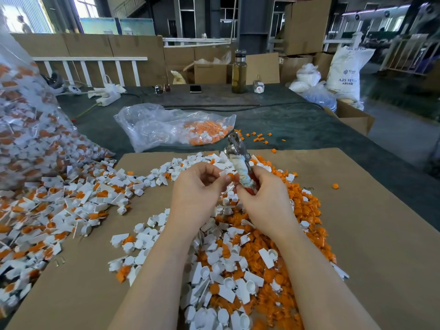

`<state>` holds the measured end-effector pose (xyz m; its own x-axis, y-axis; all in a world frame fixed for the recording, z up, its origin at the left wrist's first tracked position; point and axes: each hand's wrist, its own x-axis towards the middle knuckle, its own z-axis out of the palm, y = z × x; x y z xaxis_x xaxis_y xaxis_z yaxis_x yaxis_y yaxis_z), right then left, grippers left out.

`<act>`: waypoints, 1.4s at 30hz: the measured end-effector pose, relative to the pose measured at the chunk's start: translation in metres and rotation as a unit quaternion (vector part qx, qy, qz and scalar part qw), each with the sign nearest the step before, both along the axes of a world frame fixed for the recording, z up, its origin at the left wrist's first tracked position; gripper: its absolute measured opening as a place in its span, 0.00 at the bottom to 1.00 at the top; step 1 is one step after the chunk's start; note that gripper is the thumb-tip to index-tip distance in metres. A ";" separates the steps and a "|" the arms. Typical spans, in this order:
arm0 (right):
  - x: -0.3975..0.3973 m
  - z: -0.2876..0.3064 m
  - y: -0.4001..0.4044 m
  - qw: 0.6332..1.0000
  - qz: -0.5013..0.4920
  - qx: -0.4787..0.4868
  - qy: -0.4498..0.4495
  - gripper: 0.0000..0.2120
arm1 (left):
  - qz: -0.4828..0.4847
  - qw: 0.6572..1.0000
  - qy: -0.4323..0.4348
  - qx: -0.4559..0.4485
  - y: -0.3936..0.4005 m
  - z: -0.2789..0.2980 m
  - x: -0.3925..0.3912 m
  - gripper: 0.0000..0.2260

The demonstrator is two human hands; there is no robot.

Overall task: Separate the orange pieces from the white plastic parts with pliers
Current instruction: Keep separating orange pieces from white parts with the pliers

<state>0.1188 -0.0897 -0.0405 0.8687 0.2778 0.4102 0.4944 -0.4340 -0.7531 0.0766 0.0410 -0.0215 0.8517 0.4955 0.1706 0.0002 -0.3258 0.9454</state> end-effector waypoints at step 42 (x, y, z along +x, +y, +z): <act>-0.004 0.006 -0.006 0.980 0.148 -0.095 0.096 0.12 | -0.075 0.964 -0.150 -0.205 0.022 -0.002 0.000 0.05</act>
